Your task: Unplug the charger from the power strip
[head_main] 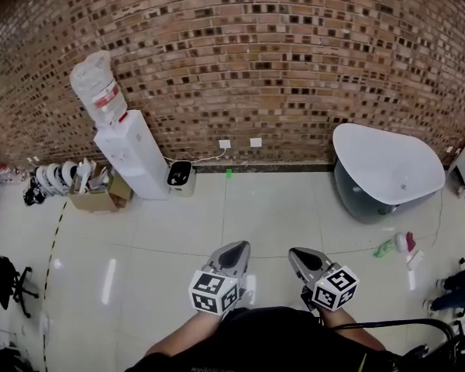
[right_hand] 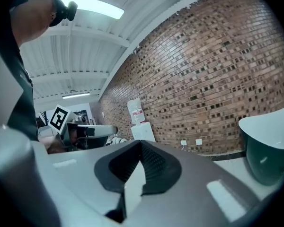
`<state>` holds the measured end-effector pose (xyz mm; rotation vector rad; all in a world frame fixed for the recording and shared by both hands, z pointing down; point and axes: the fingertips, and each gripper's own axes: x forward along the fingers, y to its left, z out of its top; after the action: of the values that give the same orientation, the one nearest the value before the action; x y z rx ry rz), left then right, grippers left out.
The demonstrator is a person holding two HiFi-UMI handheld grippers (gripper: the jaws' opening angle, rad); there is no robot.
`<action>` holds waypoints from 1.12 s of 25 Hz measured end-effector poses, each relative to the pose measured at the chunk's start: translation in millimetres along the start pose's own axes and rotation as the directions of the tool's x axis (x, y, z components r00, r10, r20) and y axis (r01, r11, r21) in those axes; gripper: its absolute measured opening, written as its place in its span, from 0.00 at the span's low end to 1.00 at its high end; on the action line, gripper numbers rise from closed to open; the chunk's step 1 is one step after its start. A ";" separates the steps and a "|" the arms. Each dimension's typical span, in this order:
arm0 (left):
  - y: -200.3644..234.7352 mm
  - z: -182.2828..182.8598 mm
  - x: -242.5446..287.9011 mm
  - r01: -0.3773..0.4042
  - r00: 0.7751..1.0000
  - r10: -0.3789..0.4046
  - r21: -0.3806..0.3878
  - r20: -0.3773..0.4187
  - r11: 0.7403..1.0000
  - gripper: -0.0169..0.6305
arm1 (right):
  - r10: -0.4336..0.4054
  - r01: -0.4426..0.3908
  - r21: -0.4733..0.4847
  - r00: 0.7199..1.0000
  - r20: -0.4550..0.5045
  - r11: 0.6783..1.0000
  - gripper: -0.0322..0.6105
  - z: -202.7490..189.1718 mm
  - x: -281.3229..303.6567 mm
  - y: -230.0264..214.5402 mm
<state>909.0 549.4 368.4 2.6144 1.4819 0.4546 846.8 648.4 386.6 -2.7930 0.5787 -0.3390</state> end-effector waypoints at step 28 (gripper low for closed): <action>10.3 -55.5 -232.6 -0.685 0.699 0.713 -0.230 0.062 0.691 0.04 | 0.689 -0.719 -0.004 0.667 -0.285 0.695 0.05 -58.5 56.9 187.2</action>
<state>788.5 342.7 375.4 2.8822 0.2972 0.4110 815.1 446.8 394.0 -2.3651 1.7252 -0.5073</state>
